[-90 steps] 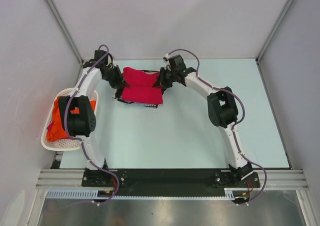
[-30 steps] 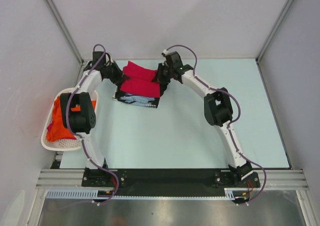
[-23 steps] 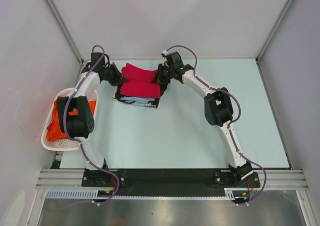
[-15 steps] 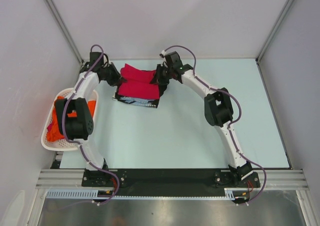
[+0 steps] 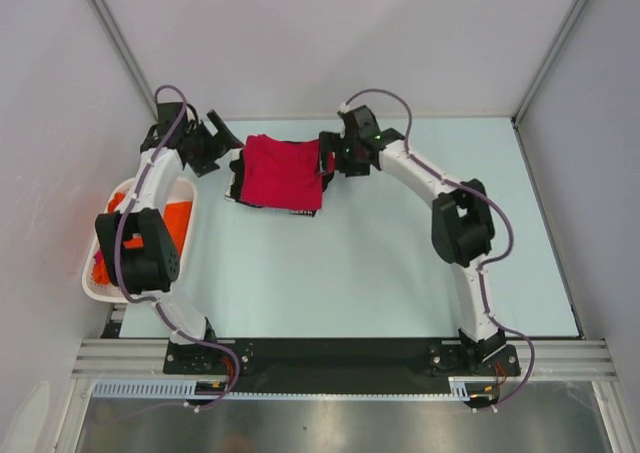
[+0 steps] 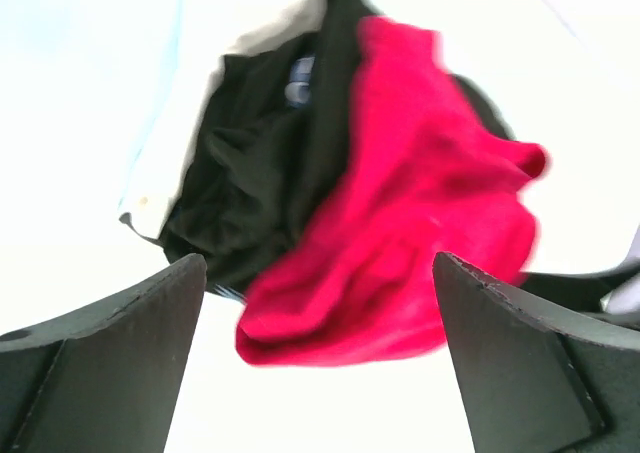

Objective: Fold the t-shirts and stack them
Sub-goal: Put the neatly folded tshirt into the corner of the board with both arms, then smooth out wrinkles on the folded tshirt

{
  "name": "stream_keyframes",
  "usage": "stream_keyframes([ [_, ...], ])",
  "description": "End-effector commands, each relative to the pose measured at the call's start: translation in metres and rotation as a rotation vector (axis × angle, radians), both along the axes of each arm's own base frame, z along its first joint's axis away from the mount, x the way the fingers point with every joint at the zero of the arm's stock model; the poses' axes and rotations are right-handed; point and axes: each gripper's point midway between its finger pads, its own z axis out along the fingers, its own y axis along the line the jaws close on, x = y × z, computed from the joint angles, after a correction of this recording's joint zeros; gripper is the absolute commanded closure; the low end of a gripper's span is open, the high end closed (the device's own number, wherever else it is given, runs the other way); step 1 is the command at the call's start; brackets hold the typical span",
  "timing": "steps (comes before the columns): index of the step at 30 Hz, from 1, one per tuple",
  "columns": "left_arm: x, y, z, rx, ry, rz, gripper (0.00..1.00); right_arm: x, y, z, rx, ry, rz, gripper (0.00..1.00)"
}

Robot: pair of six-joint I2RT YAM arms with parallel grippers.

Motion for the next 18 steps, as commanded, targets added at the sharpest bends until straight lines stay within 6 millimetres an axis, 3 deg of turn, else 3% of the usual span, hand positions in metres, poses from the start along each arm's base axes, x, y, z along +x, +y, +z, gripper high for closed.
stream_keyframes([
  [1,-0.004,-0.009,0.095,0.001,-0.274,-0.038,0.0,0.02,-0.039,0.143,-0.01,-0.378,-0.118,0.0],
  [3,-0.01,-0.019,0.105,-0.041,-0.306,-0.061,0.06,0.019,-0.049,0.154,-0.006,-0.394,-0.131,0.0],
  [4,-0.012,-0.025,0.108,-0.067,-0.318,-0.079,0.14,0.018,-0.052,0.156,-0.009,-0.396,-0.131,0.0],
  [5,-0.012,-0.035,0.113,-0.108,-0.342,-0.118,0.45,0.019,-0.057,0.155,-0.014,-0.391,-0.14,0.0],
  [7,-0.015,-0.054,0.107,-0.182,-0.319,-0.147,0.91,0.018,-0.06,0.151,-0.018,-0.385,-0.136,0.05],
  [8,-0.013,-0.062,0.099,-0.206,-0.295,-0.161,1.0,0.017,-0.06,0.148,-0.006,-0.37,-0.135,0.1],
  [9,-0.014,-0.073,0.095,-0.238,-0.275,-0.19,1.0,0.018,-0.064,0.14,-0.003,-0.352,-0.138,0.15],
  [11,-0.013,-0.1,0.074,-0.258,-0.21,-0.256,1.0,0.014,-0.059,0.133,0.047,-0.309,-0.113,0.8],
  [12,-0.014,-0.109,0.069,-0.274,-0.193,-0.287,1.0,0.017,-0.06,0.131,0.068,-0.306,-0.125,1.0],
  [14,-0.011,-0.13,0.051,-0.311,-0.158,-0.336,1.0,0.014,-0.059,0.121,0.082,-0.28,-0.114,1.0],
  [16,-0.013,-0.152,0.049,-0.368,-0.14,-0.415,1.0,0.012,-0.056,0.117,0.085,-0.267,-0.102,1.0],
  [17,-0.01,-0.159,0.033,-0.38,-0.103,-0.434,1.0,0.012,-0.055,0.115,0.085,-0.262,-0.097,1.0],
  [18,-0.008,-0.169,0.038,-0.383,-0.107,-0.461,1.0,0.012,-0.056,0.112,0.081,-0.254,-0.096,1.0],
])
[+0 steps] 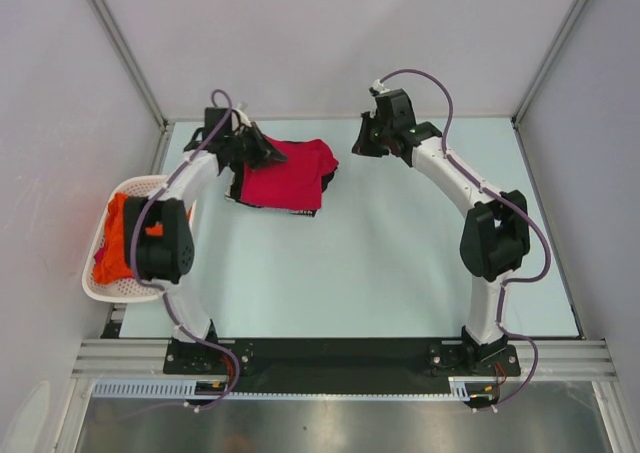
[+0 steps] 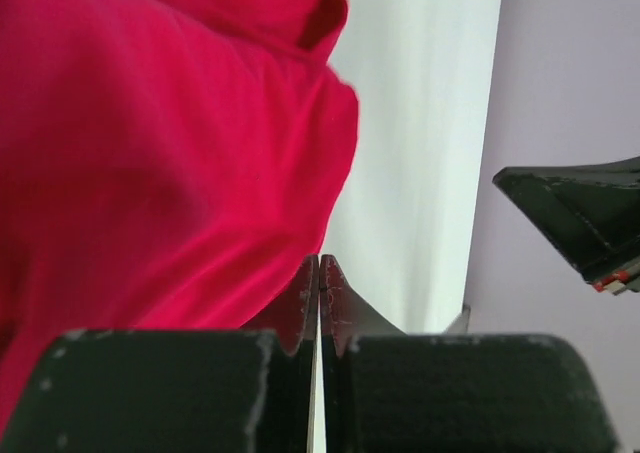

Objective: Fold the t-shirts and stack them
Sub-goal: Smooth out wrinkles on the folded tshirt

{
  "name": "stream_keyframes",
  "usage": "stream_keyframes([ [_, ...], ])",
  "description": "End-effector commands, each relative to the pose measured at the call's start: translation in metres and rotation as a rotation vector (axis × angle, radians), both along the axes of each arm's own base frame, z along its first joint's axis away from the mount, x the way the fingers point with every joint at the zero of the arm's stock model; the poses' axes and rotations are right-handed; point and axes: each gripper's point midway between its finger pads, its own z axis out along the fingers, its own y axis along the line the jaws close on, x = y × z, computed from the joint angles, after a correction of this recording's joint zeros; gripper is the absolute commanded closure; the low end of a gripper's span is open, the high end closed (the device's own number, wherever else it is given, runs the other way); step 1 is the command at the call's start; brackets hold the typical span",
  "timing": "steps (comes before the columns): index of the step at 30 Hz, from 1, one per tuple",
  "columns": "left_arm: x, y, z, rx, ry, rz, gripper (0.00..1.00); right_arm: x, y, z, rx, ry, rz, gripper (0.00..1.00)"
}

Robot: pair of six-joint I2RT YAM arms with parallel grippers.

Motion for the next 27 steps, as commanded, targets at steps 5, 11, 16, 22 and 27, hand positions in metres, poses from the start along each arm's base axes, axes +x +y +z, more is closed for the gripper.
stream_keyframes([
  [5,0.017,-0.05,-0.011,-0.073,0.019,-0.146,1.0,-0.003,0.007,0.002,0.043,0.011,0.044,1.0],
  [11,0.055,-0.032,-0.044,0.033,0.027,-0.046,1.0,-0.004,0.0,0.001,0.047,0.028,0.048,1.0],
  [16,0.072,0.009,-0.102,0.198,0.179,0.077,1.0,-0.004,-0.015,0.008,0.037,0.026,0.027,1.0],
  [22,0.091,0.041,-0.138,0.281,0.244,0.16,1.0,-0.006,-0.04,0.019,0.024,0.028,-0.009,1.0],
  [27,0.124,0.062,-0.14,0.284,0.219,0.214,1.0,-0.015,-0.055,0.022,-0.008,0.039,-0.027,1.0],
])
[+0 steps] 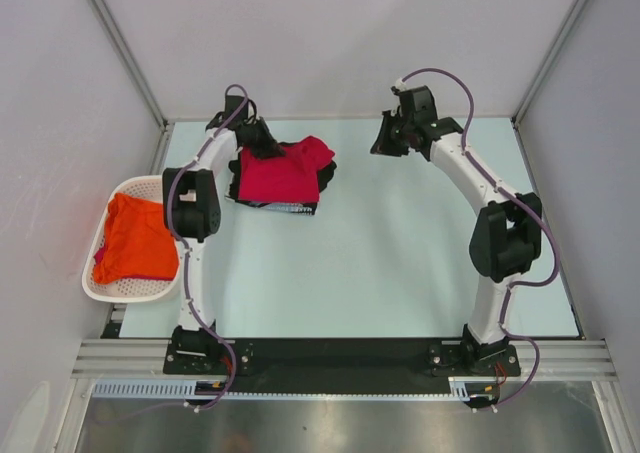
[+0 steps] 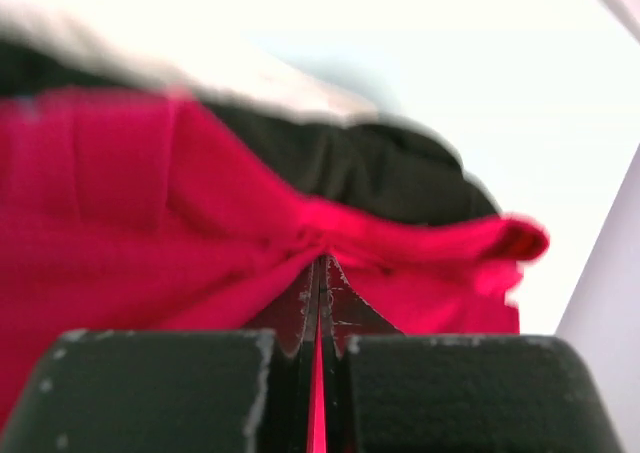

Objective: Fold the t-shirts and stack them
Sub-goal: Smooth out wrinkles on the folded tshirt

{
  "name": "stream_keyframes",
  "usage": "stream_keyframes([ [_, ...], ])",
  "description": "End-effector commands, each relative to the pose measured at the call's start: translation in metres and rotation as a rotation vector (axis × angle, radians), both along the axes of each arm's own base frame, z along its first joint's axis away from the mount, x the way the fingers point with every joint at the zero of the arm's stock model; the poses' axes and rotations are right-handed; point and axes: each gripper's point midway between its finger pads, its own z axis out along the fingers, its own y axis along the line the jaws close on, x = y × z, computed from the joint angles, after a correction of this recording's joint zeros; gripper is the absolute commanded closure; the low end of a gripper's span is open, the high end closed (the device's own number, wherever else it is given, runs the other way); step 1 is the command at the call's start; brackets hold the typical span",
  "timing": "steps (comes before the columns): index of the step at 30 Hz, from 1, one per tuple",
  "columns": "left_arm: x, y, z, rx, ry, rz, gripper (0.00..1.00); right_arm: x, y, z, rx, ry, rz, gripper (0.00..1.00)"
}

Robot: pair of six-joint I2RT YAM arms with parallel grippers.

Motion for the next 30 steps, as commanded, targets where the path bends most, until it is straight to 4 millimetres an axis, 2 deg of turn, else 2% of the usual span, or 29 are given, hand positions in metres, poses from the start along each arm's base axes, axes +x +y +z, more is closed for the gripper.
stream_keyframes([
  [1,0.03,0.054,-0.04,0.131,0.039,0.113,1.0,-0.019,-0.013,0.036,-0.011,-0.055,0.003,1.0],
  [2,0.047,0.061,-0.022,0.124,-0.012,0.13,1.0,-0.021,-0.015,0.034,-0.015,-0.046,-0.001,1.0],
  [3,0.049,0.063,-0.035,0.12,0.014,0.136,1.0,-0.023,-0.016,0.033,-0.013,-0.042,-0.002,1.0],
  [4,0.054,0.066,-0.031,0.112,0.008,0.149,1.0,-0.028,-0.017,0.029,-0.017,-0.027,-0.003,1.0],
  [5,0.062,0.073,-0.02,0.104,-0.019,0.166,1.0,-0.031,-0.018,0.03,-0.019,-0.029,-0.005,1.0],
  [7,0.066,0.072,-0.011,0.093,-0.044,0.17,1.0,-0.034,-0.018,0.029,-0.017,-0.028,-0.005,1.0],
  [8,0.067,0.089,-0.008,0.08,-0.049,0.189,1.0,-0.037,-0.019,0.027,-0.016,-0.022,-0.006,1.0],
  [9,0.07,0.09,0.011,0.073,-0.096,0.175,1.0,-0.038,-0.019,0.028,-0.009,-0.023,-0.007,1.0],
  [11,0.062,0.082,0.026,0.036,-0.126,0.118,1.0,-0.04,-0.016,0.029,0.0,-0.027,-0.004,1.0],
  [12,0.065,0.078,0.073,0.018,-0.25,0.096,1.0,-0.042,-0.015,0.029,0.001,-0.027,-0.001,1.0],
  [13,0.051,0.072,0.067,-0.011,-0.234,0.071,1.0,-0.042,-0.01,0.029,0.006,-0.031,0.006,1.0],
  [14,0.056,0.071,0.093,-0.021,-0.335,0.065,1.0,-0.043,-0.008,0.028,0.01,-0.028,0.011,1.0],
  [15,0.046,0.07,0.141,-0.033,-0.428,0.065,1.0,-0.044,-0.005,0.027,0.013,-0.026,0.015,1.0],
  [16,0.036,0.069,0.142,-0.037,-0.432,0.062,1.0,-0.044,-0.001,0.027,0.019,-0.028,0.023,1.0],
  [17,0.034,0.067,0.162,-0.043,-0.492,0.054,0.99,-0.047,0.004,0.026,0.021,-0.027,0.035,1.0],
  [18,0.024,0.066,0.195,-0.042,-0.557,0.048,0.95,-0.049,0.007,0.023,0.021,-0.02,0.039,1.0],
  [20,0.013,0.065,0.21,-0.044,-0.579,0.039,0.9,-0.052,0.017,0.022,0.035,-0.019,0.059,1.0],
  [21,0.005,0.064,0.225,-0.039,-0.609,0.033,0.9,-0.053,0.019,0.018,0.035,-0.01,0.059,1.0],
  [23,-0.005,0.064,0.223,-0.04,-0.6,0.03,0.9,-0.055,0.024,0.015,0.039,-0.003,0.069,1.0],
  [24,-0.012,0.063,0.231,-0.043,-0.619,0.027,0.92,-0.057,0.027,0.013,0.043,0.002,0.077,1.0],
  [26,-0.02,0.058,0.217,-0.073,-0.579,0.02,1.0,-0.059,0.03,0.01,0.048,0.012,0.08,1.0],
  [27,-0.025,0.051,0.212,-0.12,-0.55,-0.003,1.0,-0.061,0.032,0.008,0.049,0.016,0.084,1.0],
  [30,-0.036,0.034,0.171,-0.214,-0.411,-0.044,1.0,-0.062,0.034,0.003,0.053,0.026,0.085,1.0],
])
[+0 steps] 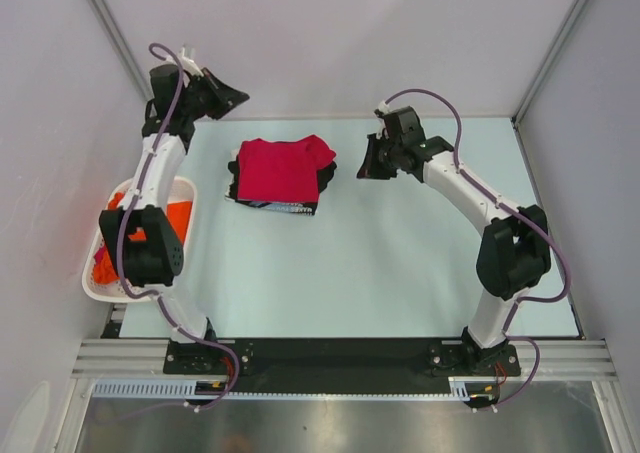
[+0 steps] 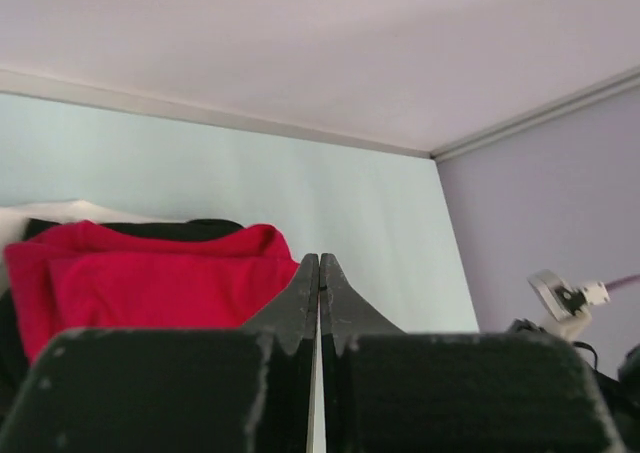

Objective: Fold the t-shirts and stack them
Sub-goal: Smooth out wrinkles on the folded tshirt

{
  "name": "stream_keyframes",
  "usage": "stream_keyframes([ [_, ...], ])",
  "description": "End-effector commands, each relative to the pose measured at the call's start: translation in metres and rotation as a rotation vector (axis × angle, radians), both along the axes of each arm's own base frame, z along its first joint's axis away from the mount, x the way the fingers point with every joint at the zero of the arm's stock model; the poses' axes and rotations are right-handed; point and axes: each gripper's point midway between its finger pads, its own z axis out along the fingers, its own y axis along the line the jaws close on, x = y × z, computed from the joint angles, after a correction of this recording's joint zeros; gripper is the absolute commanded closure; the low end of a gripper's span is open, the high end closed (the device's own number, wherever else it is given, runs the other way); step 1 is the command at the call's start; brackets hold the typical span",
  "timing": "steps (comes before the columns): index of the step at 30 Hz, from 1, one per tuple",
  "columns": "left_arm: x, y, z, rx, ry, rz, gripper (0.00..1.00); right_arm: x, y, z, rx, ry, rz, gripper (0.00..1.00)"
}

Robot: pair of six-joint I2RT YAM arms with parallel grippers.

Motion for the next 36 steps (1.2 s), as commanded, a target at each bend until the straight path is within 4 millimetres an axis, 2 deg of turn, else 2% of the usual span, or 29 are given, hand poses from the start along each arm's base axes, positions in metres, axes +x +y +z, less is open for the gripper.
stream_keyframes([
  [1,-0.016,-0.032,-0.092,-0.117,0.258,-0.135,1.0,0.002,0.006,0.01,0.04,-0.029,0.002,1.0],
  [4,-0.032,-0.046,-0.137,-0.184,0.395,-0.177,1.0,0.003,0.008,0.01,0.043,-0.03,0.002,1.0],
  [5,-0.035,-0.062,-0.145,-0.205,0.407,-0.209,1.0,0.004,0.009,0.01,0.045,-0.031,0.003,1.0],
  [7,-0.043,-0.072,-0.16,-0.25,0.433,-0.248,1.0,0.005,0.009,0.01,0.042,-0.031,0.002,1.0],
  [8,-0.044,-0.074,-0.174,-0.277,0.481,-0.246,1.0,0.006,0.009,0.01,0.045,-0.03,-0.002,1.0],
  [11,-0.051,-0.074,-0.21,-0.338,0.602,-0.219,1.0,0.007,0.009,0.011,0.044,-0.033,-0.004,1.0],
  [13,-0.052,-0.064,-0.231,-0.349,0.661,-0.165,1.0,0.007,0.009,0.012,0.042,-0.032,-0.003,1.0],
  [14,-0.051,-0.059,-0.237,-0.314,0.662,-0.148,1.0,0.008,0.009,0.013,0.041,-0.035,-0.003,1.0],
  [15,-0.042,-0.053,-0.234,-0.267,0.638,-0.12,1.0,0.008,0.009,0.013,0.04,-0.035,-0.003,1.0],
  [16,-0.042,-0.041,-0.246,-0.166,0.653,-0.073,1.0,0.008,0.009,0.015,0.041,-0.038,-0.004,1.0],
  [17,-0.037,-0.033,-0.249,-0.112,0.65,-0.045,1.0,0.008,0.009,0.015,0.042,-0.037,-0.005,1.0],
  [18,-0.025,-0.028,-0.238,-0.074,0.618,-0.028,1.0,0.008,0.009,0.015,0.041,-0.038,-0.004,1.0],
  [20,-0.019,-0.014,-0.248,0.018,0.631,0.022,1.0,0.009,0.009,0.015,0.042,-0.037,-0.003,1.0],
  [21,-0.013,-0.009,-0.242,0.05,0.636,0.042,1.0,0.009,0.008,0.015,0.042,-0.038,-0.005,1.0],
  [23,-0.005,0.001,-0.254,0.108,0.658,0.077,1.0,0.008,0.009,0.016,0.042,-0.036,-0.002,1.0],
  [24,0.004,0.017,-0.247,0.108,0.659,0.105,1.0,0.008,0.009,0.017,0.04,-0.037,-0.003,1.0],
  [25,0.006,0.02,-0.262,0.121,0.69,0.107,1.0,0.007,0.008,0.018,0.041,-0.036,-0.005,1.0],
  [27,0.017,0.024,-0.262,0.14,0.695,0.126,1.0,0.005,0.006,0.018,0.034,-0.033,-0.008,1.0],
  [28,0.018,0.025,-0.277,0.145,0.723,0.123,1.0,0.004,0.005,0.018,0.034,-0.033,-0.006,1.0],
  [30,0.025,0.024,-0.277,0.136,0.727,0.115,1.0,0.002,0.003,0.019,0.024,-0.033,-0.008,1.0],
  [31,0.025,0.022,-0.285,0.129,0.742,0.108,1.0,0.0,0.002,0.019,0.021,-0.033,-0.004,1.0],
  [33,0.03,0.013,-0.274,0.091,0.702,0.058,1.0,-0.002,-0.002,0.019,0.014,-0.03,-0.012,1.0],
  [36,0.036,0.001,-0.232,0.048,0.56,-0.001,1.0,-0.006,-0.006,0.021,0.015,-0.037,-0.016,1.0],
])
